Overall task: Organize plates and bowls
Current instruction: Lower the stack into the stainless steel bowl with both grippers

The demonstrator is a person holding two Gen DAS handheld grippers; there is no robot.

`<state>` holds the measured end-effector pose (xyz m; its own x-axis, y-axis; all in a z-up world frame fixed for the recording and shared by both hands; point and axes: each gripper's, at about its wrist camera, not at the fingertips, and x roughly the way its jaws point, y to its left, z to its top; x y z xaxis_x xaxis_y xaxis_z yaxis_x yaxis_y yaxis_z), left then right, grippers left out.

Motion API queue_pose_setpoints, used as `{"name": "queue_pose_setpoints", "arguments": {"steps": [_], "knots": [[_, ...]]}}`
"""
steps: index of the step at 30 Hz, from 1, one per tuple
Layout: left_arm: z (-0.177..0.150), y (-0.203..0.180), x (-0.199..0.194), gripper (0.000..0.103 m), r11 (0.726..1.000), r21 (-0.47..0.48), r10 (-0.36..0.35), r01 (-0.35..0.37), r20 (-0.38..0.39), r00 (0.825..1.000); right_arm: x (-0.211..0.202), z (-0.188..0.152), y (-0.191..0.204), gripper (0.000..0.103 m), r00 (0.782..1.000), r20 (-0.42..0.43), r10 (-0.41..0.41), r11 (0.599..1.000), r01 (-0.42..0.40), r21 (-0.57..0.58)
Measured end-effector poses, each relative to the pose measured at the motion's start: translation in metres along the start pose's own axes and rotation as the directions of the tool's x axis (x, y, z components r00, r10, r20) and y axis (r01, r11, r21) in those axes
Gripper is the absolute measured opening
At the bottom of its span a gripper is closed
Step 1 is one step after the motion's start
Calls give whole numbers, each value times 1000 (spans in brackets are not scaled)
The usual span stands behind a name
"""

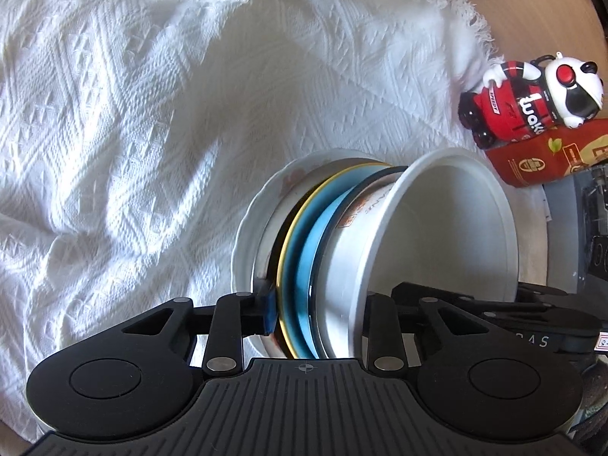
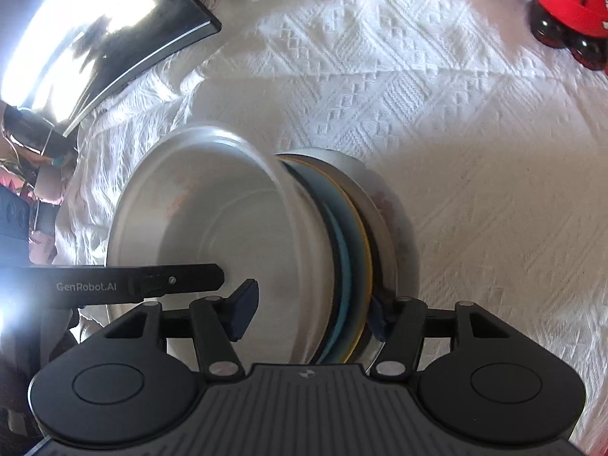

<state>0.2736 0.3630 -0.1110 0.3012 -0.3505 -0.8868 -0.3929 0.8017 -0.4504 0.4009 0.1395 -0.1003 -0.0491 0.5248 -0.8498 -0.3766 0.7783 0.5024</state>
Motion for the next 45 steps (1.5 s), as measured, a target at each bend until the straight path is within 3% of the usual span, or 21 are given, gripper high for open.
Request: {"name": "queue_pose_setpoints", "arguments": {"steps": [12,18,19,21,24,32,36,45], "knots": [[-2,0,-13,31,1000,18,-8,8,3,1000,-9,0,-6,55,1000,-9,15,998,-15,68],[-3,-6,-18,31,999,52,16,-17,11,1000,-9,6,1,55,999,-20,-31,998,31,46],[-3,-6,-21,25,998,64,27,-28,23,999,-10,6,2,55,999,-21,-34,999,35,40],[-1,-8,-30,23,996,83,21,-25,49,999,-14,5,5,57,999,-18,-45,999,45,26],[4,-11,-38,23,995,96,10,-17,73,997,-26,6,16,62,995,34,-92,995,93,-39],[2,-13,-40,23,998,69,-15,10,77,997,-35,4,26,63,994,90,-57,997,61,-45],[1,-18,-41,23,998,67,-25,19,85,996,-44,-3,20,53,990,134,-38,999,42,-26],[2,-28,-46,22,998,70,-4,-5,126,992,-46,-12,20,51,984,174,-33,998,42,-47]]}}
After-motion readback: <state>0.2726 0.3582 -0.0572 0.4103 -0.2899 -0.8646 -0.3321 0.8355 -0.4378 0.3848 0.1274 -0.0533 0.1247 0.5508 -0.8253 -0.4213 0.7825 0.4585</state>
